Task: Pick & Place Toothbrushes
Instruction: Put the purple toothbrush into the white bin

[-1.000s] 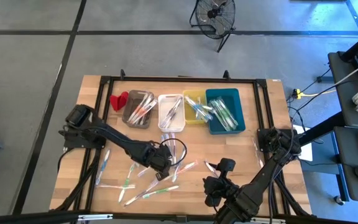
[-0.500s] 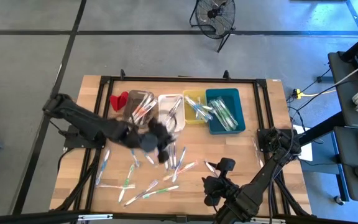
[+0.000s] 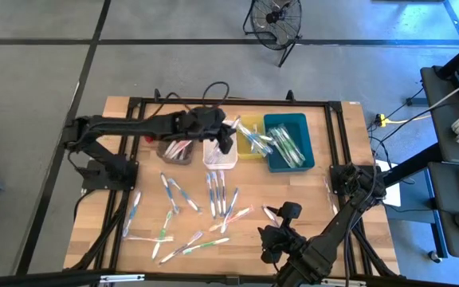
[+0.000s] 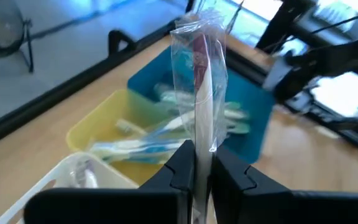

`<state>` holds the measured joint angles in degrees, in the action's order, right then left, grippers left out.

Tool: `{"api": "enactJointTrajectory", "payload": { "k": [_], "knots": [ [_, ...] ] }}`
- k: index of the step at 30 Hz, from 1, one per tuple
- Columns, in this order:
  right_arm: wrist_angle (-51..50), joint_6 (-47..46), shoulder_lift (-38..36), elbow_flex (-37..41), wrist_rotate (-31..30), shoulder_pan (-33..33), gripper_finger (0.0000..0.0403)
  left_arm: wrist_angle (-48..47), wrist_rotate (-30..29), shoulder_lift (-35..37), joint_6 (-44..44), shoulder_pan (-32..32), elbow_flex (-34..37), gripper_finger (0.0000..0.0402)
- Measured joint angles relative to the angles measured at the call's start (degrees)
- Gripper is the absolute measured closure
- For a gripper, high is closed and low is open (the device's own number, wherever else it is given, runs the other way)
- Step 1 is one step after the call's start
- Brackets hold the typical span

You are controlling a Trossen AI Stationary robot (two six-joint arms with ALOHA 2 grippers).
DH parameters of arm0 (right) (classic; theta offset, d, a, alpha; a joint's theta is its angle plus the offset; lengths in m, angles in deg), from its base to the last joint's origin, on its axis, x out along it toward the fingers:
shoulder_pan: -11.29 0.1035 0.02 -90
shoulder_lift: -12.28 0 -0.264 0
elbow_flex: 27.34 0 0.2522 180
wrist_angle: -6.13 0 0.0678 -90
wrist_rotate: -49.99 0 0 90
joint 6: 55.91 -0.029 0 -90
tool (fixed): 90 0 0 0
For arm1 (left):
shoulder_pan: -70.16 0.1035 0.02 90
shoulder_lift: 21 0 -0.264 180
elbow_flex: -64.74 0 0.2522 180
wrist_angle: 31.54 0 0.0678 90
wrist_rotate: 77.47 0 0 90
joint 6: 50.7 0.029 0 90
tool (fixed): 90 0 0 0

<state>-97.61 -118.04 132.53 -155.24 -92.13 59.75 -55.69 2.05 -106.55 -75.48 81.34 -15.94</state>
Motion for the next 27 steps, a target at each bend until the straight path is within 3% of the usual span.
{"api": "enactJointTrajectory", "payload": {
  "k": [13,27],
  "knots": [
    [0.2,-1.1,0.0,4.6,0.6,-0.2,0.0057,0.1,4.3,-12.5,2.4,5.3,0.0,0.0378],
    [0.2,-1.7,0.0,4.7,0.7,-0.2,0.0046,-2.4,4.0,-17.0,-4.0,6.1,0.0,0.0378]
  ]
}}
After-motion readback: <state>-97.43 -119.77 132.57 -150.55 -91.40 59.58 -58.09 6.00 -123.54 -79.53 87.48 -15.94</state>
